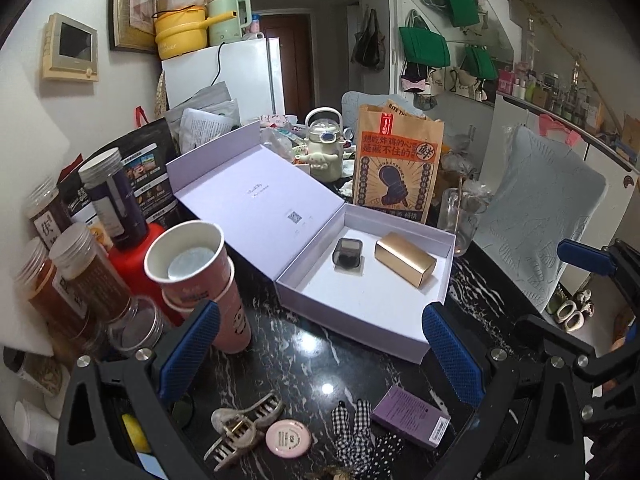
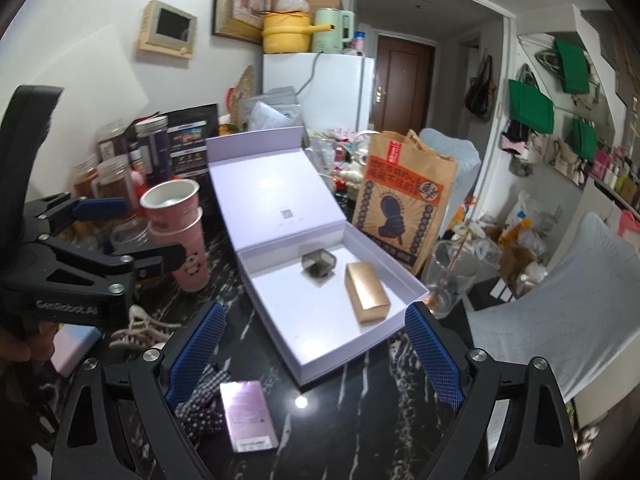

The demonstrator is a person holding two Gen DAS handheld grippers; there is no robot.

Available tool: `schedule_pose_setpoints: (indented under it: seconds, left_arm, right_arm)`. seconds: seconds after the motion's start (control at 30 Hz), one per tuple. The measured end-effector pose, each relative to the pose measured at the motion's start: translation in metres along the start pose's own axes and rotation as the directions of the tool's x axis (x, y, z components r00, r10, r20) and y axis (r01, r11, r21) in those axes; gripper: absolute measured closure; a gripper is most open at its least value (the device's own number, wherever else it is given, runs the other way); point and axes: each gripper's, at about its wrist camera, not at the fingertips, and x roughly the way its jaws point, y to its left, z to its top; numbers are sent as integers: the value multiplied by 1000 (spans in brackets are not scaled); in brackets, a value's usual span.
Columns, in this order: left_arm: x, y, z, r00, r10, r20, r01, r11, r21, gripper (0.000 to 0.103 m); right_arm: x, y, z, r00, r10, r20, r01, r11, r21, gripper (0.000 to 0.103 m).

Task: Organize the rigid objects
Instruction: 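Withdraw both tools from the lavender box back over the table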

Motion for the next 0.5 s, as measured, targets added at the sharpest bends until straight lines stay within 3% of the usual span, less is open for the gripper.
schedule_pose_setpoints:
  seconds: [0.2, 0.5]
  left_arm:
    - [-8, 2, -25, 1000, -18, -8, 18, 1000, -8, 0]
    - [-19, 7, -57, 999, -29, -32, 28, 999, -30, 0]
  right_arm:
    - [-10, 20, -22, 1000, 0, 21, 1, 999, -32, 10]
    - [-10, 28, -50, 999, 45, -13, -44, 999, 27, 10]
